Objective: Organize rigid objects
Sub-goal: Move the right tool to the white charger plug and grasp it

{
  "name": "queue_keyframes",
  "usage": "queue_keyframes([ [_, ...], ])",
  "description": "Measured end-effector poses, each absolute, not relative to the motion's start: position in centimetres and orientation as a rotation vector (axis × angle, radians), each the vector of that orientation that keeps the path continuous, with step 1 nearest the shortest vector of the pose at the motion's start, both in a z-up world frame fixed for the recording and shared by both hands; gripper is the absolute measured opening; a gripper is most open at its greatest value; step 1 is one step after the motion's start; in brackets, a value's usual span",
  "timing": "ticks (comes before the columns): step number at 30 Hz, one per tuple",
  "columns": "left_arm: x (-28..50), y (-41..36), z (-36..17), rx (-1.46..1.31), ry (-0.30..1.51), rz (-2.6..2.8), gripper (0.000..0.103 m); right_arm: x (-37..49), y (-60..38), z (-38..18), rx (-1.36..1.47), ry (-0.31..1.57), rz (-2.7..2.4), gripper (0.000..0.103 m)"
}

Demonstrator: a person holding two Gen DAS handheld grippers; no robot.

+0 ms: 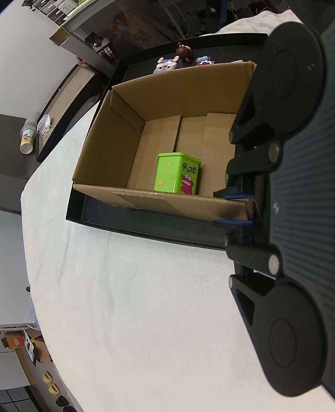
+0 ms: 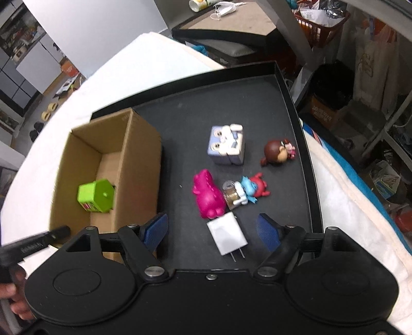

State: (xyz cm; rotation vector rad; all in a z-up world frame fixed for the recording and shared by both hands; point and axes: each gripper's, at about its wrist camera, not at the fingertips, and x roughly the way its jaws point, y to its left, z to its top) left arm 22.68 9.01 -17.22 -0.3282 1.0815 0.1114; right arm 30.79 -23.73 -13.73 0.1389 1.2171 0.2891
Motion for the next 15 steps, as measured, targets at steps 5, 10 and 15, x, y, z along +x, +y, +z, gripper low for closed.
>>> queue_keyframes([
  [5,22.8,8.9,-17.2,-0.325,1.090,0.122,0.013,30.5,-23.9,-15.8,0.137,1.253,0.292,0.075],
  [10,23.0,8.6,-17.3,-0.317,1.099,0.132,0.013,30.4,-24.1,-17.9,0.141,1.273,0.287,0.072],
  [15,23.4,8.6,-17.5,-0.320,1.117,0.141,0.013,30.3,-24.2,-20.0,0.146,1.289,0.272,0.069],
])
